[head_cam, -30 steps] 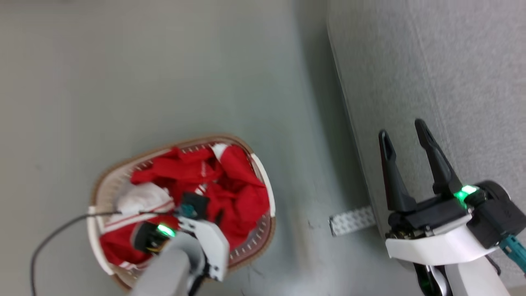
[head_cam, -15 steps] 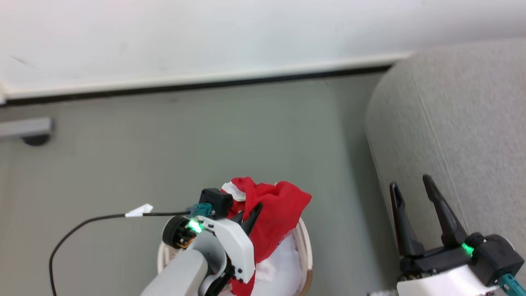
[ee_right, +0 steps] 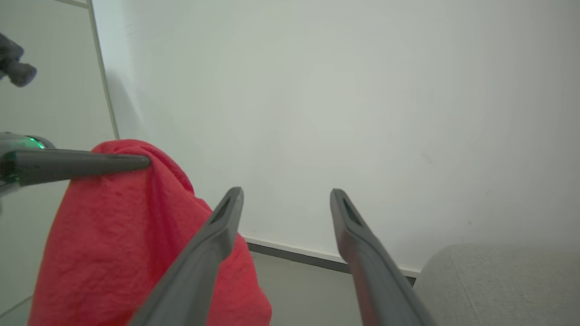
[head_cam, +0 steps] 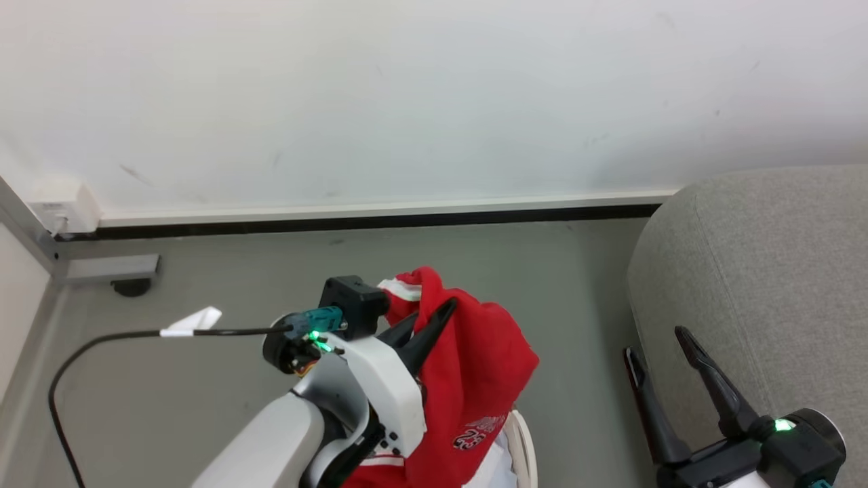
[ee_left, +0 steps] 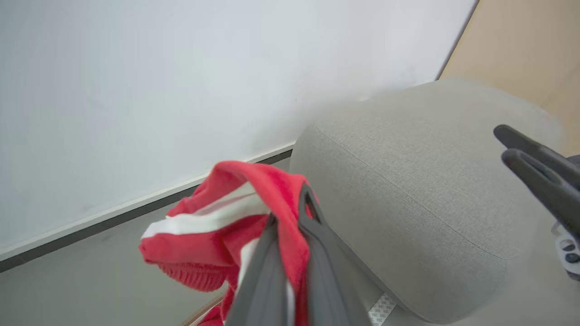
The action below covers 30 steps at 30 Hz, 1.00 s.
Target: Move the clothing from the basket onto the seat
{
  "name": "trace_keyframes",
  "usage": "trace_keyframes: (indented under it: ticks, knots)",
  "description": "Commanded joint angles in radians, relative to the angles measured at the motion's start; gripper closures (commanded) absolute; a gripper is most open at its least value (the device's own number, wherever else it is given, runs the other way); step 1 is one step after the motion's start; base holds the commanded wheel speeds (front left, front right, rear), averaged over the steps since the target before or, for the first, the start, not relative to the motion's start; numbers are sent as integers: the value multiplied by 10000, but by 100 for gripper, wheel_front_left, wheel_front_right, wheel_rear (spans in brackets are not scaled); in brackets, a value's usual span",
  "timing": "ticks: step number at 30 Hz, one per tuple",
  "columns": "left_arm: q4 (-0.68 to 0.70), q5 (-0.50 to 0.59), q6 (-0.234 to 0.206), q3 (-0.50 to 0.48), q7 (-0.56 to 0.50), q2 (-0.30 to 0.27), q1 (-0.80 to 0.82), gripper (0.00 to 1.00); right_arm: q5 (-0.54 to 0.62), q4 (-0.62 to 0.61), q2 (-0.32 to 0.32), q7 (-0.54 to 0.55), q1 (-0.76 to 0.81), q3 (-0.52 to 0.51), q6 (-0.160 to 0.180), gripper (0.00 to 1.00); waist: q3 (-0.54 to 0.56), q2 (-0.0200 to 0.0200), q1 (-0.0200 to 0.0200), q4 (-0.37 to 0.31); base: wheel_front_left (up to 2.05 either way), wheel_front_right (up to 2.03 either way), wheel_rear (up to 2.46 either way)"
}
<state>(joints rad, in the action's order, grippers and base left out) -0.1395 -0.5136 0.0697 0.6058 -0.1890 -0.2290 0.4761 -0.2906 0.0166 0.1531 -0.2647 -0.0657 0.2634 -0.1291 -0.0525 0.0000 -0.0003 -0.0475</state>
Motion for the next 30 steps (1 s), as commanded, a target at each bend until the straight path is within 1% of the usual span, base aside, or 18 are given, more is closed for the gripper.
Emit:
trace_keyframes:
  ticks: [1, 7, 11, 15, 17, 20, 25, 28, 29, 30]
  knots:
    - [221, 9, -24, -18, -93, -142, -77, 100, -4, -48, 182, 4, 74, 96, -30, 0, 72, 0, 3, 17, 0, 0, 0]
    - [1178, 128, 77, 162, -557, -562, -68, 100, -323, -83, 1424, 4, -482, 1229, -30, 0, 221, 0, 3, 42, 0, 0, 0]
    - [1426, 89, 87, 281, -682, -573, -111, 100, -639, 293, 2273, 4, -1114, 2480, -30, 0, 328, 0, 3, 77, 0, 0, 0]
    - [1568, 28, 107, 458, -706, -441, -127, 100, -1164, 705, 2615, 242, -1919, 3749, -29, 0, 460, 0, 3, 160, 0, 0, 0]
    - [1631, 43, 130, 580, -728, -364, -92, 100, -1271, 938, 2662, 400, -2353, 4254, -29, 0, 488, 0, 3, 199, 0, 0, 0]
    - [1733, 38, 171, 780, -787, -192, 7, 100, -1372, 1512, 2476, 652, -2906, 4758, -26, 0, 529, 0, 3, 302, 0, 0, 0]
    - [1803, -67, 239, 1126, -781, 143, 102, 100, -1380, 2664, 1915, 845, -3593, 5474, -19, 0, 583, 0, 3, 532, 0, 0, 0]
    - [1798, -96, 262, 1300, -797, 273, 150, 100, -1712, 3305, 1533, 927, -3830, 5982, -19, 0, 614, 0, 3, 642, 0, 0, 0]
    - [1790, -114, 269, 1340, -797, 309, 167, 100, -1799, 3533, 1459, 948, -3912, 6078, -18, 35, 620, 0, 3, 682, 0, 0, 0]
    - [1793, -123, 275, 1364, -779, 345, 182, 100, -1899, 3721, 1369, 904, -3983, 6159, -18, 86, 621, 0, 3, 716, 0, 0, 0]
